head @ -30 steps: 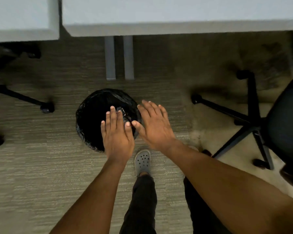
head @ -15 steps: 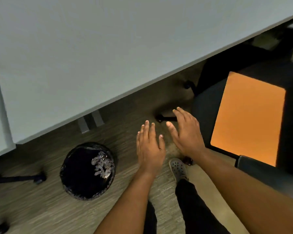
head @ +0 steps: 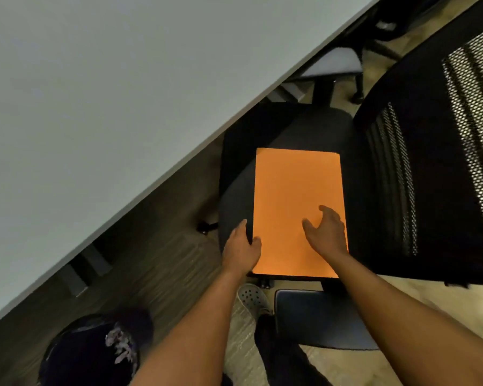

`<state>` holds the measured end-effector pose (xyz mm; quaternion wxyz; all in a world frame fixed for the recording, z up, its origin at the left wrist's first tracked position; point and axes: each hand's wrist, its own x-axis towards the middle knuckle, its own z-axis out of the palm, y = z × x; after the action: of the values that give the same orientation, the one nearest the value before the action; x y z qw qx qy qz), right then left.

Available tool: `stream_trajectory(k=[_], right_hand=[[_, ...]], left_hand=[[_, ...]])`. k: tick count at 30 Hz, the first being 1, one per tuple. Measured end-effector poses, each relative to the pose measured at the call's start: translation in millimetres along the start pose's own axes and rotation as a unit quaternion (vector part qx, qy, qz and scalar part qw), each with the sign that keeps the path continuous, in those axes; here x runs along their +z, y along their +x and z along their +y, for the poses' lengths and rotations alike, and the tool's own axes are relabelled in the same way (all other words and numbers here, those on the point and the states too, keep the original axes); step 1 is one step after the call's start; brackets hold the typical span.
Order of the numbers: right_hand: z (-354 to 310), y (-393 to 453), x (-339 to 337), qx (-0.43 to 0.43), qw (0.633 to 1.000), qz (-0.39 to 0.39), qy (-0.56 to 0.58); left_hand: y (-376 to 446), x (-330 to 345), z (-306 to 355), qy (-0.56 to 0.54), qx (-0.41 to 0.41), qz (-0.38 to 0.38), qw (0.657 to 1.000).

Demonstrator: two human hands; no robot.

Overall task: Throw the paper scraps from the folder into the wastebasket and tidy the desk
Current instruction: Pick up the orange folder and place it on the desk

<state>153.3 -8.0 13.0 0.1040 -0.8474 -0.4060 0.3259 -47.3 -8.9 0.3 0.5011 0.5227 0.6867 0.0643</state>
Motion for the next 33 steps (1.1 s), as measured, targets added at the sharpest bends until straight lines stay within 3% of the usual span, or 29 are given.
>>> stream_trajectory(k=[5,9,13,19,22,27,30,33], right_hand=[[35.7,19.9,-10.4,0.187,0.982,-0.030,0.021],[56.7,26.8,-14.1,0.197,0.980,-0.038,0.003],[61.5,32.0,-29.1,0.186,0.980,-0.051,0.051],[37.2,19.7,-68.7,0.176,0.961,-0.024,0.213],[15.3,0.9,-99.4,0.140,0.953,-0.014,0.267],[-38.5,-52.4,-153.0,0.043,0.940,0.034,0.336],[-79.1,-88.5,-169.9,-0.053,0.947,0.085,0.306],[-125.6,-129.9,-168.2,-0.143,0.952,0.110,0.245]], left_hand=[[18.5,14.1,9.9,0.042,-0.062,0.015,0.997],[23.7,13.8,15.8,0.020,-0.104,-0.003,0.994],[19.3,3.7,24.2,-0.056,-0.120,0.025,0.991],[10.8,-17.7,53.6,-0.151,-0.108,0.058,0.981],[2.1,-31.2,67.4,-0.170,-0.087,0.044,0.981],[-30.4,-61.9,81.5,-0.106,-0.033,0.018,0.994],[-66.6,-87.5,97.9,-0.056,0.078,0.051,0.994],[-110.6,-119.3,121.8,-0.141,0.170,0.016,0.975]])
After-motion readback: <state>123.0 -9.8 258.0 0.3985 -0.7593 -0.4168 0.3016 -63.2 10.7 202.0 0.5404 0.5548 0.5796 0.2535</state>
